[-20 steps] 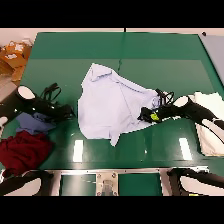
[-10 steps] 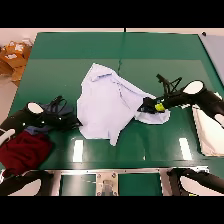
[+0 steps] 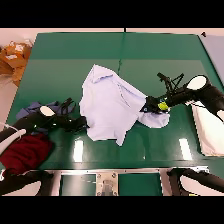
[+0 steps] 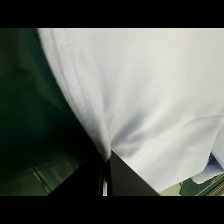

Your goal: Fold the shirts.

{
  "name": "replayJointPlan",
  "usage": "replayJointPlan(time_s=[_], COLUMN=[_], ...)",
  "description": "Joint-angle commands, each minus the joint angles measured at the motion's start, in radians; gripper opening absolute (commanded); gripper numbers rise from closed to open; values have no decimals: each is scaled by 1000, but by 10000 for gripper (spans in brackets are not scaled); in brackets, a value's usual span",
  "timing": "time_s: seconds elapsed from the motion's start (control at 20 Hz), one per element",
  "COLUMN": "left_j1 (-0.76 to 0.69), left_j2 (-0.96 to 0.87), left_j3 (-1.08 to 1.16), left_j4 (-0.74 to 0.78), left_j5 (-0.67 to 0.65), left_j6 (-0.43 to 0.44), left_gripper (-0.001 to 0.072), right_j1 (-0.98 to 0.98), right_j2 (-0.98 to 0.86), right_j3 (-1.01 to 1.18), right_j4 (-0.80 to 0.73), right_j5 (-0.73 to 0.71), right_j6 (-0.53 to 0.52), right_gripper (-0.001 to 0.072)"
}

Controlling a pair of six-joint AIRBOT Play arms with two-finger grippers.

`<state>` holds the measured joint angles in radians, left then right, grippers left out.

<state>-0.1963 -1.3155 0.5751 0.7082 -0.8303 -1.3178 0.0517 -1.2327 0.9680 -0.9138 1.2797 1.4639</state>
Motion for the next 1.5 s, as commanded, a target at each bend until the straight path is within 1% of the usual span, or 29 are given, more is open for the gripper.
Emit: replayJointPlan(time_s=[0.0, 0.1, 0.25, 0.3, 0.35, 0.4, 0.45, 0.55, 0.6, 0.65, 0.7, 0.75, 0.8, 0.9, 1.0, 1.1, 1.15, 1.2, 1.25, 1.3, 1.35, 1.45], left_j1=[-5, -5, -5, -5, -5, -5, -5, -5, -5, -5, -5, -5, -5, -5, -5, -5, -5, -5, -5, -5, -5, -5], left_j2=[20, 23, 24, 24, 24, 24, 24, 24, 24, 24, 24, 24, 24, 24, 24, 24, 24, 24, 24, 24, 24, 24], left_j3=[12, 39, 50, 50, 50, 50, 50, 50, 50, 50, 50, 50, 50, 50, 50, 50, 50, 50, 50, 50, 50, 50], left_j4=[158, 286, 278, 273, 273, 273, 273, 273, 272, 272, 272, 272, 273, 276, 296, 322, 338, 351, 357, 357, 357, 360], left_j5=[-49, -77, -72, -74, -83, -95, -103, -106, -110, -114, -116, -117, -120, -120, -127, -133, -133, -132, -132, -134, -138, -139], left_j6=[1, -76, -80, -80, -79, -77, -77, -77, -77, -77, -78, -77, -77, -79, -81, -94, -102, -116, -124, -124, -126, -142], left_gripper=[19, 19, 19, 19, 19, 19, 19, 18, 19, 19, 19, 19, 19, 19, 19, 19, 19, 18, 18, 19, 18, 19], right_j1=[-34, -76, -99, -97, -97, -97, -100, -100, -94, -87, -84, -85, -87, -92, -125, -190, -228, -261, -289, -304, -312, -326], right_j2=[-10, -15, -39, -43, -43, -43, -43, -43, -43, -43, -43, -43, -43, -43, -43, -53, -89, -143, -215, -287, -367, -522], right_j3=[-5, -6, -57, -89, -113, -122, -123, -123, -123, -123, -123, -121, -109, -19, 150, 338, 437, 523, 602, 656, 698, 766], right_j4=[-23, -33, -60, -56, -56, -56, -56, -56, -56, -56, -55, -46, -27, -10, 29, 48, 47, 47, 47, 47, 47, 47], right_j5=[-4, -7, -36, -67, -92, -101, -101, -100, -96, -92, -85, -71, -33, 52, 65, -34, -81, -95, -77, -61, -79, -196], right_j6=[2, 2, 2, 2, 2, 2, -2, -2, -2, -2, -2, -6, -23, -47, -45, -35, -16, 0, 8, 11, 10, 11], right_gripper=[18, 18, 18, 45, 171, 240, 242, 316, 312, 281, 194, 61, 16, 16, 16, 16, 16, 17, 17, 17, 17, 16])
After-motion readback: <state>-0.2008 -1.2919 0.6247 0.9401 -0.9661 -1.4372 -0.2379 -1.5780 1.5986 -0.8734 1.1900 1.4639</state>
